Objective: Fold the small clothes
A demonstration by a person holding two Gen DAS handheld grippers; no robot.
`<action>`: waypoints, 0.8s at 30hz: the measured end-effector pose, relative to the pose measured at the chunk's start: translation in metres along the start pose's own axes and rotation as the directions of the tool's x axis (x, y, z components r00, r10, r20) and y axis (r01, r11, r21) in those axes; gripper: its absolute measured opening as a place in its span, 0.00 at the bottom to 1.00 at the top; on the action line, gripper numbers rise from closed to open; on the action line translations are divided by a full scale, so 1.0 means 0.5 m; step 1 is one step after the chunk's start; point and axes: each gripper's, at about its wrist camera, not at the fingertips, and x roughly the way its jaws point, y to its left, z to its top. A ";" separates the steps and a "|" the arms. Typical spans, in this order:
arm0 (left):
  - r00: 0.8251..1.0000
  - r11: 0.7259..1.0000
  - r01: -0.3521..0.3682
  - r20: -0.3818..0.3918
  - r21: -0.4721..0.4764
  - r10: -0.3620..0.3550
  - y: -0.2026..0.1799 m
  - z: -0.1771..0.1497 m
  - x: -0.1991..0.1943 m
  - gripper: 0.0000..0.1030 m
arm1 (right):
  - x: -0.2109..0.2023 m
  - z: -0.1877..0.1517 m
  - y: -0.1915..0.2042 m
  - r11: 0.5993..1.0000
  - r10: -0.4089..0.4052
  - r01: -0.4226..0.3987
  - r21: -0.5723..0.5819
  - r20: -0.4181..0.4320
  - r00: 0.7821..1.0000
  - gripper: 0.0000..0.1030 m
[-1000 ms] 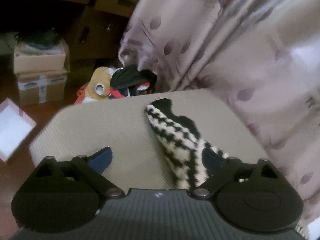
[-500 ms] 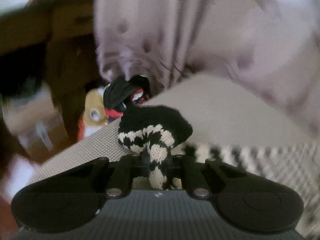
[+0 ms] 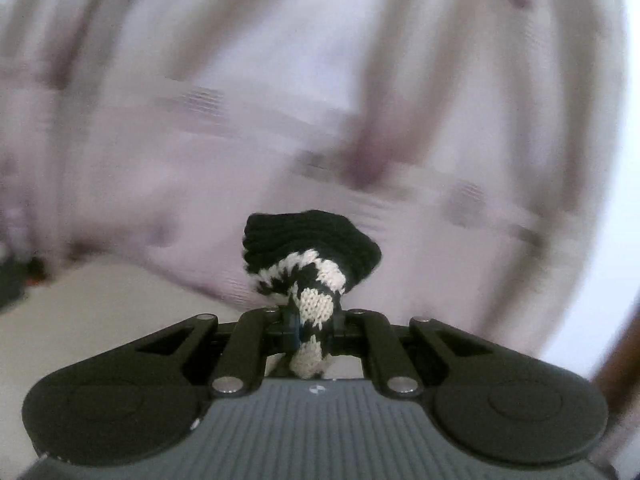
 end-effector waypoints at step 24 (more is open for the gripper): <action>0.840 0.860 0.450 -0.439 0.239 -0.318 -0.440 -0.466 0.289 0.80 | -0.115 0.026 -0.185 0.991 -0.049 0.035 0.132 0.107 0.993 0.81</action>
